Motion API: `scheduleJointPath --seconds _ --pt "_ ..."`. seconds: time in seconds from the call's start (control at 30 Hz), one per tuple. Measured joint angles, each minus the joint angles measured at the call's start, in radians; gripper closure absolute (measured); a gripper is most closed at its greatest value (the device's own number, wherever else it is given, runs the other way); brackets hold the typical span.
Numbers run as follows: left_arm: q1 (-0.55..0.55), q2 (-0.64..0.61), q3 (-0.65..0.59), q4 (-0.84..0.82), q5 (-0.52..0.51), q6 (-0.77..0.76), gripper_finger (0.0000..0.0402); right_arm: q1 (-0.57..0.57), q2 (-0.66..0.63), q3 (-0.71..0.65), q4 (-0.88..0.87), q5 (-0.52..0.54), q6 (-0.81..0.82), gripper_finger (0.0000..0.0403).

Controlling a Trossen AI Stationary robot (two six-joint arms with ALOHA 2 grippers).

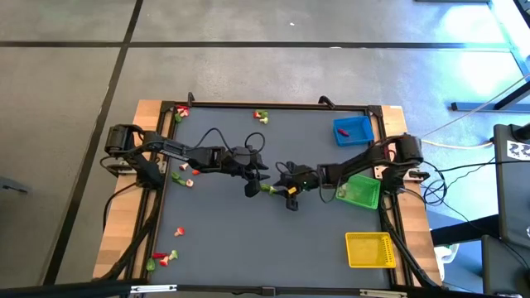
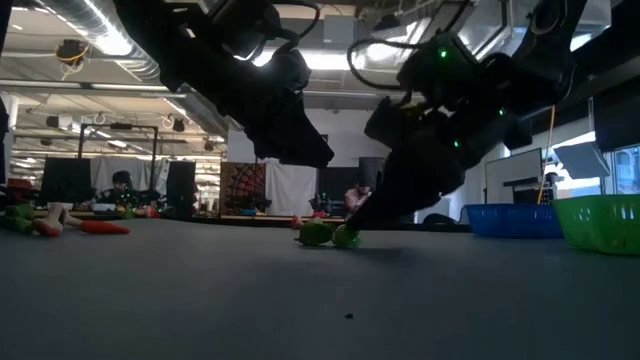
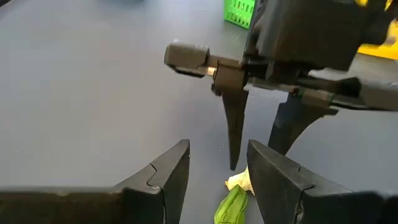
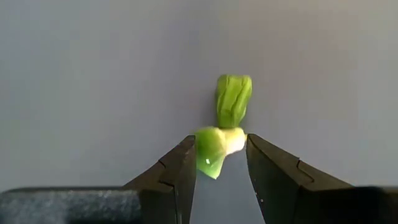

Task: Sort produce into baskets
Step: Put the green mushroom into the green basket

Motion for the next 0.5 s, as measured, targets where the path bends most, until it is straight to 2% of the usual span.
scheduleJointPath --seconds 0.33,0.5 --pt "0.001 0.0 0.0 0.0 -0.001 0.015 0.0245 0.0 0.059 0.001 0.047 -0.001 -0.004 0.0265" --pt "0.001 0.0 0.0 0.0 -0.002 0.015 0.0245 -0.002 0.06 0.001 0.046 0.0 -0.01 0.0309"
